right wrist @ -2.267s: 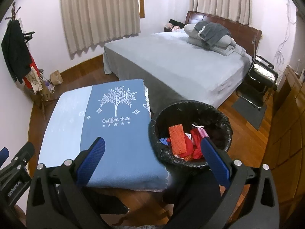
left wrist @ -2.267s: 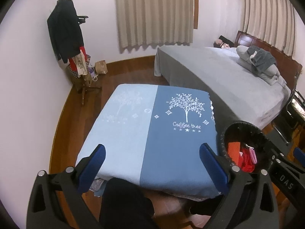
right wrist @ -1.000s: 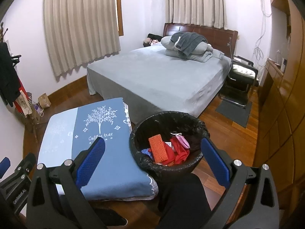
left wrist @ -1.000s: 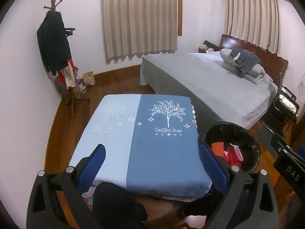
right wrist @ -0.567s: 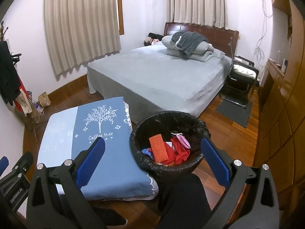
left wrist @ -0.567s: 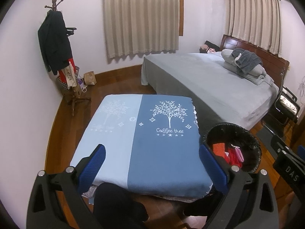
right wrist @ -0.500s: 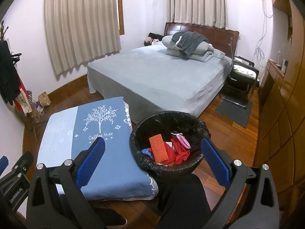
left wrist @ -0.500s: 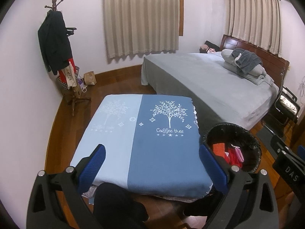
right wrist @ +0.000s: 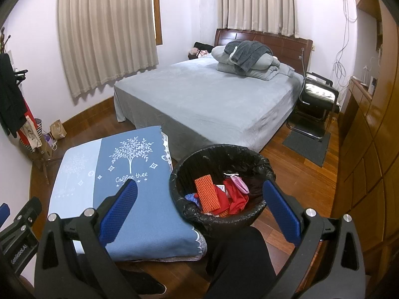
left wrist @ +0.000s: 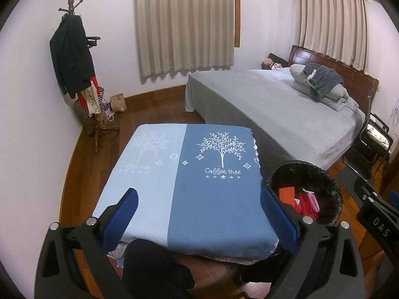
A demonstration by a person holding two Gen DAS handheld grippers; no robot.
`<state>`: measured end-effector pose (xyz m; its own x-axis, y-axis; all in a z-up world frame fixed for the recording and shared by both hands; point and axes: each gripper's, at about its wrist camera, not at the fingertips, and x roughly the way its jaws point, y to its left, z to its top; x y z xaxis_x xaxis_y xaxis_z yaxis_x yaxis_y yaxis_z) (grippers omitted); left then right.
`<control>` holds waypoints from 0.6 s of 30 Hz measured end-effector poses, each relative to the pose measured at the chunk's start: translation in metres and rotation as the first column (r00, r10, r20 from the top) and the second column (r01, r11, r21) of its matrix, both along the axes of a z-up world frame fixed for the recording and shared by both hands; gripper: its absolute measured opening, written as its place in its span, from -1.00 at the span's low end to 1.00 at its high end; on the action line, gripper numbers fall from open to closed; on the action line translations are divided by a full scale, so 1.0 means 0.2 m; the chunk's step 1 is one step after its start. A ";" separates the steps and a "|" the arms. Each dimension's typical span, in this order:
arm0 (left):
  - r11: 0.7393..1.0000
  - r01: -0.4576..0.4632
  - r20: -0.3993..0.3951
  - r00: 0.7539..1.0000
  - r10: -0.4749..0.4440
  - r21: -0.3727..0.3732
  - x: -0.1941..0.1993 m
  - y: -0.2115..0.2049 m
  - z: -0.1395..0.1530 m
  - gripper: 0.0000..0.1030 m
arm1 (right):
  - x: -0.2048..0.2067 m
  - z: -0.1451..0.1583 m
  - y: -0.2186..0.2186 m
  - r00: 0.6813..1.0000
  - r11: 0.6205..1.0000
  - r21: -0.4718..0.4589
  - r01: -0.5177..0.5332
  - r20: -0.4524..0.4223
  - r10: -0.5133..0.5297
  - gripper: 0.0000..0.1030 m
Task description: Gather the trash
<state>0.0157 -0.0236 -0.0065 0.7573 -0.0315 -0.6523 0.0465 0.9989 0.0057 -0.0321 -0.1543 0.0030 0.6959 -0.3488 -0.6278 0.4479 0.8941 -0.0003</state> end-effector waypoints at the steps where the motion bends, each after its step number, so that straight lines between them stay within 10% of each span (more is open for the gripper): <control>1: 1.000 0.000 0.000 1.000 0.000 0.001 0.00 0.00 0.00 0.86 | 0.00 0.00 0.00 1.000 1.000 0.000 0.000 -0.001 0.000 0.90; 18: 1.000 -0.001 -0.002 1.000 0.001 0.003 0.01 0.02 0.01 0.86 | 0.01 0.00 0.00 1.000 1.000 0.001 0.000 -0.003 0.000 0.90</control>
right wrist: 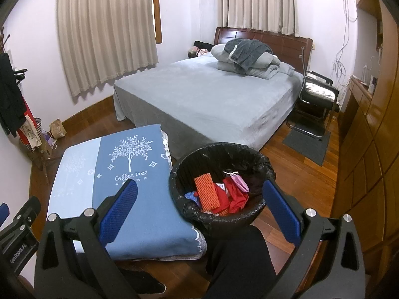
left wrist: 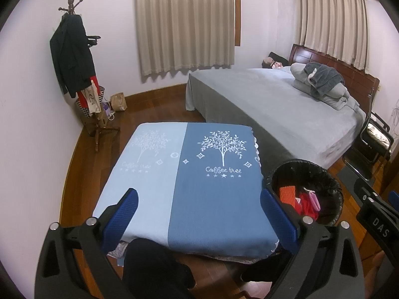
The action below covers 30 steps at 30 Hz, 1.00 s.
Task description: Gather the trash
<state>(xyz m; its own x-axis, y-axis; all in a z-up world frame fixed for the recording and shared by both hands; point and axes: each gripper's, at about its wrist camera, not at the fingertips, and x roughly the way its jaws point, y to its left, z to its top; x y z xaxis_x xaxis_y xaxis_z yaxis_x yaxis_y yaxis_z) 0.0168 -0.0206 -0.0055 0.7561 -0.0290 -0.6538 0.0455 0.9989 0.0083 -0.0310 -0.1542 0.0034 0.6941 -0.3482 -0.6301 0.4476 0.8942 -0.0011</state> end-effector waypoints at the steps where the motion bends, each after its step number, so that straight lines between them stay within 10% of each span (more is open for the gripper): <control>1: 1.000 -0.001 -0.001 1.000 0.001 0.000 0.00 0.01 0.00 0.86 | 0.00 0.00 0.00 1.000 1.000 0.000 -0.001 0.000 0.001 0.90; 30: 1.000 0.011 -0.010 1.000 -0.011 0.009 -0.02 -0.01 -0.06 0.86 | 0.01 0.00 0.00 1.000 1.000 0.002 0.000 -0.005 0.000 0.90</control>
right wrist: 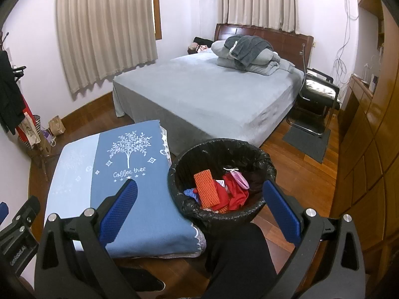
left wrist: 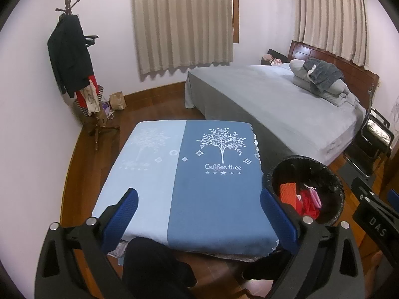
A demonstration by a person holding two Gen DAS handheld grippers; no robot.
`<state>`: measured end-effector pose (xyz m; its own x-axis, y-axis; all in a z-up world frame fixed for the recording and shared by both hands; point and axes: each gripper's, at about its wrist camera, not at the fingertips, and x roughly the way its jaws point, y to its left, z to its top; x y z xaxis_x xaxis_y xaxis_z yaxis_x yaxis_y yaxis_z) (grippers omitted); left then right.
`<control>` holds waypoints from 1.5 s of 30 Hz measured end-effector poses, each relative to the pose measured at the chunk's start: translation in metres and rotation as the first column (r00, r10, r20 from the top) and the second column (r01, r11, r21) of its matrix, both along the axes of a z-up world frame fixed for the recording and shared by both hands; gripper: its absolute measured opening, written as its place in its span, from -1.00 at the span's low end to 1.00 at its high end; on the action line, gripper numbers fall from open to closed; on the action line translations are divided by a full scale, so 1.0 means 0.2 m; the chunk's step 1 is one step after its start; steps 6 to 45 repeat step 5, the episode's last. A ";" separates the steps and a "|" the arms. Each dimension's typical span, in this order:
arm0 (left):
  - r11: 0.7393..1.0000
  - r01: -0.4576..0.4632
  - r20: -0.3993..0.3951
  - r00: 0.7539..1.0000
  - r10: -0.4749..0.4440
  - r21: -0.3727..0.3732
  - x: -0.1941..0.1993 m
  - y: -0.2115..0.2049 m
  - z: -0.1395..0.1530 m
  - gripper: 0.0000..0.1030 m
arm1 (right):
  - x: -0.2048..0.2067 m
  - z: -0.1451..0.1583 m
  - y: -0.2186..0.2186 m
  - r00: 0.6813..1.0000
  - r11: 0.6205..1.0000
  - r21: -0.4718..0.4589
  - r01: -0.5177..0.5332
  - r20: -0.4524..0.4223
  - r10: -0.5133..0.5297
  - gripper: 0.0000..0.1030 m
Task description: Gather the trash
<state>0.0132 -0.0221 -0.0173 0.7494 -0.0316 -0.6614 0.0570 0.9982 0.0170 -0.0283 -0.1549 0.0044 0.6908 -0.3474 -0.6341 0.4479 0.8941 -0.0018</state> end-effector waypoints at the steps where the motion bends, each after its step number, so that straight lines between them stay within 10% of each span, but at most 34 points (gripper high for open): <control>1: 1.000 0.002 0.000 1.000 -0.002 0.001 -0.01 0.00 0.00 0.86 | 0.00 0.00 0.00 1.000 1.000 0.001 0.000 0.000 0.000 0.90; 45: 1.000 0.003 -0.002 1.000 -0.003 -0.002 0.00 -0.01 0.00 0.86 | 0.00 0.00 0.00 1.000 1.000 0.001 0.000 -0.001 0.000 0.90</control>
